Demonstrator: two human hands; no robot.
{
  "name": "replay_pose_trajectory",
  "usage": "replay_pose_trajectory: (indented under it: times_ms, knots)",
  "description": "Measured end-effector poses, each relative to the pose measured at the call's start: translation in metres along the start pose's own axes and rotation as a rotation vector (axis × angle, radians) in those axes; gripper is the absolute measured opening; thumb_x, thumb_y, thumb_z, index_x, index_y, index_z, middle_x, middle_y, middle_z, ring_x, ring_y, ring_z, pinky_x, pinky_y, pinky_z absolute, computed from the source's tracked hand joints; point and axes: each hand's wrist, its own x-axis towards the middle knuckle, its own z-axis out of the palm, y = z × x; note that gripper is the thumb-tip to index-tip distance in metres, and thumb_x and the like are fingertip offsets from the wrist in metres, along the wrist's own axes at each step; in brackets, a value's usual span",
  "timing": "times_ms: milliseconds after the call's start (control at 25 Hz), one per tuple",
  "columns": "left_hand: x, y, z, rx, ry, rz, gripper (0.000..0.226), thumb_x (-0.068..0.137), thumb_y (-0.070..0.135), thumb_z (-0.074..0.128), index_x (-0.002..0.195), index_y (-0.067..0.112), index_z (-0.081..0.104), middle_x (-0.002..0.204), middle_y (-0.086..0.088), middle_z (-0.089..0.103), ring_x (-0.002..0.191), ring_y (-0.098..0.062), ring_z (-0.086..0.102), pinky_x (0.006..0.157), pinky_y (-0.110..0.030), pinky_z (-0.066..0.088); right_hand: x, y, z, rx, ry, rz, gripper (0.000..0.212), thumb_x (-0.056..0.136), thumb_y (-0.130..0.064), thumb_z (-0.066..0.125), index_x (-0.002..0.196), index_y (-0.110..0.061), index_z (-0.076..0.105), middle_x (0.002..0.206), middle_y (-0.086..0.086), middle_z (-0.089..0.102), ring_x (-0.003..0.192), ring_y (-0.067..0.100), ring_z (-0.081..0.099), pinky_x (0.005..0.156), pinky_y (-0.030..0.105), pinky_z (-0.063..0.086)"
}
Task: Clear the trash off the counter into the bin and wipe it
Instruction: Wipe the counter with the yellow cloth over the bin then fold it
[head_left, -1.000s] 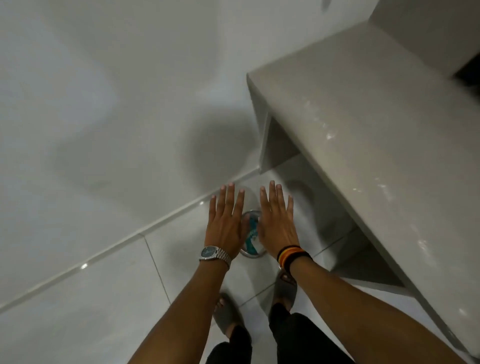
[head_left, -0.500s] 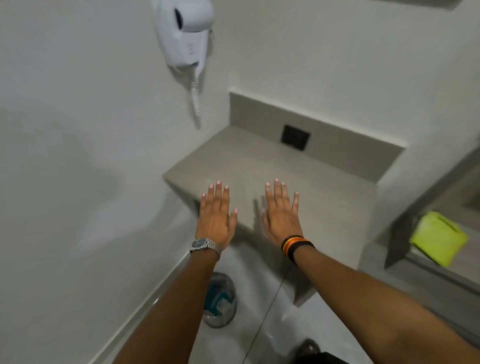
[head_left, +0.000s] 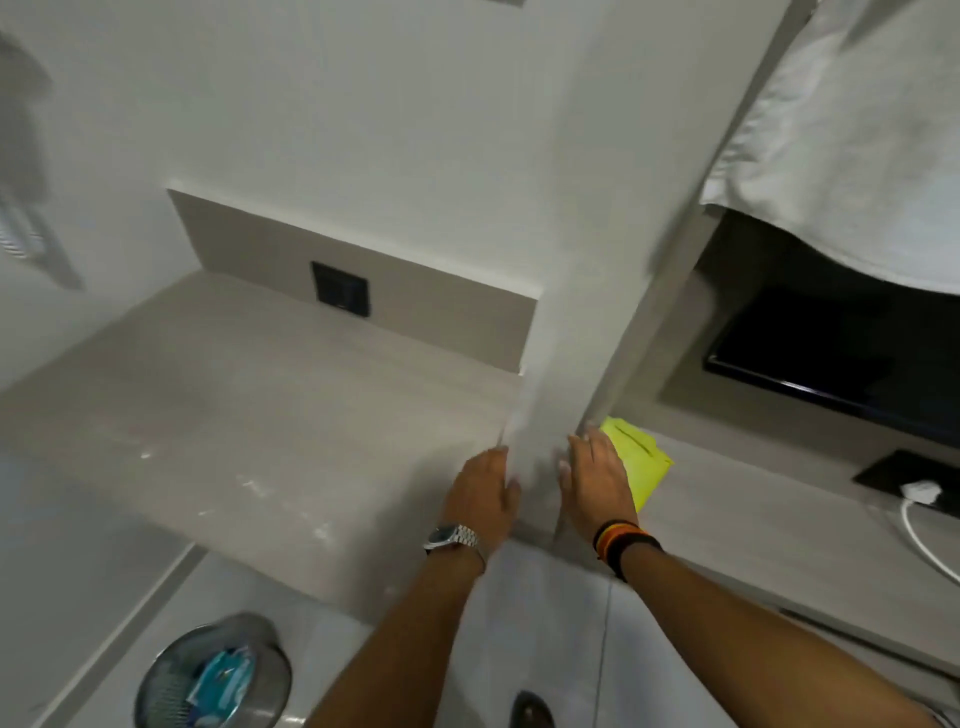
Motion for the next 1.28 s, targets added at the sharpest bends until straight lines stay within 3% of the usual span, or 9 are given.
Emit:
replay_pose_trajectory:
  times_ms: [280, 480, 600, 720, 920, 1040, 1120, 1200, 1280]
  knots:
    - [0.048, 0.082, 0.109, -0.058, -0.276, -0.226, 0.050, 0.094, 0.036, 0.049, 0.134, 0.006, 0.047, 0.129, -0.019, 0.055, 0.118, -0.038, 0.052, 0.096, -0.044, 0.048, 0.066, 0.121, 0.008, 0.096, -0.354, 0.224, 0.072, 0.099, -0.026, 0.049, 0.157, -0.008, 0.010, 0.166, 0.015, 0.005, 0.153, 0.032, 0.006, 0.120, 0.044, 0.024]
    - [0.064, 0.082, 0.123, 0.032, -0.219, -0.314, 0.031, 0.095, 0.026, 0.052, 0.118, 0.007, 0.058, 0.119, -0.015, 0.058, 0.111, -0.034, 0.056, 0.086, -0.042, 0.051, 0.095, 0.142, 0.005, 0.086, -0.400, 0.214, 0.074, 0.086, -0.036, 0.069, 0.149, -0.014, 0.037, 0.145, 0.017, 0.049, 0.132, 0.036, 0.047, 0.108, 0.044, 0.043]
    - [0.056, 0.076, 0.101, -0.022, -0.162, -0.391, 0.023, 0.090, 0.018, 0.050, 0.100, 0.007, 0.067, 0.106, -0.015, 0.066, 0.099, -0.034, 0.063, 0.077, -0.039, 0.054, 0.084, 0.109, 0.003, 0.175, -0.297, 0.054, 0.042, 0.086, -0.032, 0.064, 0.124, -0.014, 0.063, 0.118, 0.014, 0.068, 0.108, 0.034, 0.064, 0.089, 0.037, 0.051]
    - [0.032, 0.051, 0.063, -0.083, 0.010, -0.484, 0.019, 0.086, 0.023, 0.054, 0.086, 0.007, 0.065, 0.095, -0.016, 0.070, 0.089, -0.036, 0.065, 0.071, -0.038, 0.052, 0.079, 0.045, 0.007, 0.305, -0.276, -0.141, 0.033, 0.084, -0.032, 0.060, 0.110, -0.013, 0.068, 0.108, 0.014, 0.067, 0.098, 0.037, 0.064, 0.080, 0.039, 0.051]
    - [-0.007, -0.002, -0.014, -0.028, 0.281, -0.680, 0.020, 0.089, 0.028, 0.057, 0.096, 0.011, 0.065, 0.097, -0.013, 0.071, 0.091, -0.033, 0.064, 0.068, -0.032, 0.045, 0.109, -0.093, 0.015, 0.386, -0.307, -0.490, 0.038, 0.086, -0.029, 0.065, 0.122, -0.016, 0.064, 0.119, 0.012, 0.066, 0.108, 0.035, 0.061, 0.088, 0.040, 0.050]
    - [-0.024, -0.031, -0.044, 0.118, 0.290, -0.715, 0.024, 0.090, 0.025, 0.052, 0.105, 0.013, 0.066, 0.105, -0.014, 0.070, 0.098, -0.035, 0.065, 0.075, -0.037, 0.053, 0.118, -0.147, 0.033, 0.246, -0.403, -0.575, 0.051, 0.090, -0.032, 0.062, 0.137, -0.018, 0.051, 0.137, 0.012, 0.057, 0.126, 0.034, 0.052, 0.102, 0.044, 0.045]
    - [-0.038, -0.053, -0.059, 0.297, 0.302, -0.682, 0.039, 0.092, 0.025, 0.050, 0.128, 0.011, 0.058, 0.128, -0.017, 0.062, 0.117, -0.037, 0.058, 0.095, -0.042, 0.050, 0.110, -0.170, 0.044, 0.082, -0.394, -0.597, 0.066, 0.094, -0.039, 0.054, 0.151, -0.017, 0.031, 0.159, 0.012, 0.032, 0.146, 0.033, 0.030, 0.116, 0.051, 0.026]
    - [-0.054, -0.074, -0.078, 0.437, 0.353, -0.645, 0.055, 0.095, 0.027, 0.045, 0.147, 0.010, 0.039, 0.154, -0.018, 0.039, 0.141, -0.036, 0.038, 0.116, -0.046, 0.033, 0.089, -0.189, 0.053, 0.061, -0.255, -0.690, 0.069, 0.096, -0.038, 0.047, 0.156, -0.017, 0.019, 0.166, 0.011, 0.012, 0.153, 0.031, 0.012, 0.120, 0.055, 0.013]
    - [-0.070, -0.100, -0.104, 0.532, 0.389, -0.604, 0.063, 0.096, 0.026, 0.041, 0.154, 0.011, 0.023, 0.163, -0.016, 0.017, 0.151, -0.033, 0.016, 0.123, -0.048, 0.016, 0.062, -0.217, 0.055, 0.090, -0.111, -0.854, 0.070, 0.094, -0.034, 0.046, 0.156, -0.013, 0.019, 0.166, 0.013, 0.009, 0.154, 0.030, 0.007, 0.122, 0.055, 0.011]
